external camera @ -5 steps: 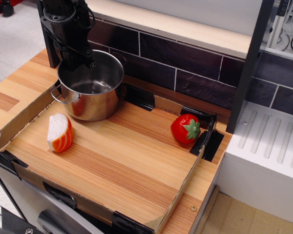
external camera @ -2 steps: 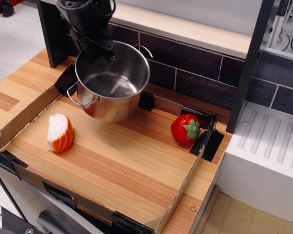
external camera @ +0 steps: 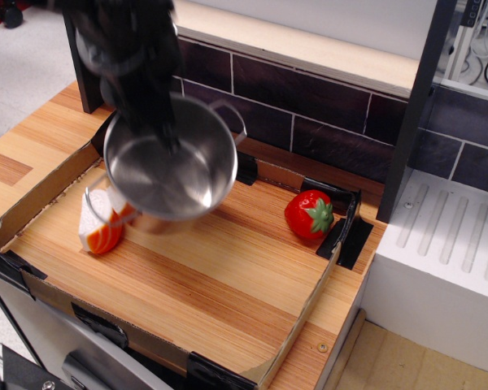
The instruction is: Topple metal pot
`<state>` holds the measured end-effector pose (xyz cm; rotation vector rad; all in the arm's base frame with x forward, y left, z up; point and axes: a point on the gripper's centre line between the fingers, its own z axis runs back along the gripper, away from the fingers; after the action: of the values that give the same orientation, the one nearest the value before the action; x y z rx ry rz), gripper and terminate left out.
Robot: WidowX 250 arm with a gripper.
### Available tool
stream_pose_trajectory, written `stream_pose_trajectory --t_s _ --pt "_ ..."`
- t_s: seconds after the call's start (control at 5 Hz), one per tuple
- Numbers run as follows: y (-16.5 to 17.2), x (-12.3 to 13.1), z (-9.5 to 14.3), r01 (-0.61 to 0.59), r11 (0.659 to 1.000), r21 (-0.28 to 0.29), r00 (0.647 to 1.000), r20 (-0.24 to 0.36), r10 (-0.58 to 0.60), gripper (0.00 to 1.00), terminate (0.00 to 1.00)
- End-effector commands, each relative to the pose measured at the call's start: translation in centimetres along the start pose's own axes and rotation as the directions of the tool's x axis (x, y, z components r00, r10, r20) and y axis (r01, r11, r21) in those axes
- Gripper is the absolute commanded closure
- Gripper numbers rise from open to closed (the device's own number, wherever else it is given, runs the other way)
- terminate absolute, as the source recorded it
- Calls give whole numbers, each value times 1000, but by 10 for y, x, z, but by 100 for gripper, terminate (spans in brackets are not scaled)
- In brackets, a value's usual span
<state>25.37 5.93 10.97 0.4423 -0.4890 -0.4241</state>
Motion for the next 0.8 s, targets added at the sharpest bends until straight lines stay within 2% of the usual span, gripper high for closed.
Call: stream_pose_trajectory --t_s 0.0,0.2,0.4,0.6 --pt "-15 -1 6 98 969 226 983 127 -129 100 0" --pt "-27 -4 6 128 954 271 975 140 -170 100 0" --pt "-38 -2 14 121 969 216 979 133 -152 100 0" --pt "-49 1 21 116 971 208 981 131 -146 100 0"
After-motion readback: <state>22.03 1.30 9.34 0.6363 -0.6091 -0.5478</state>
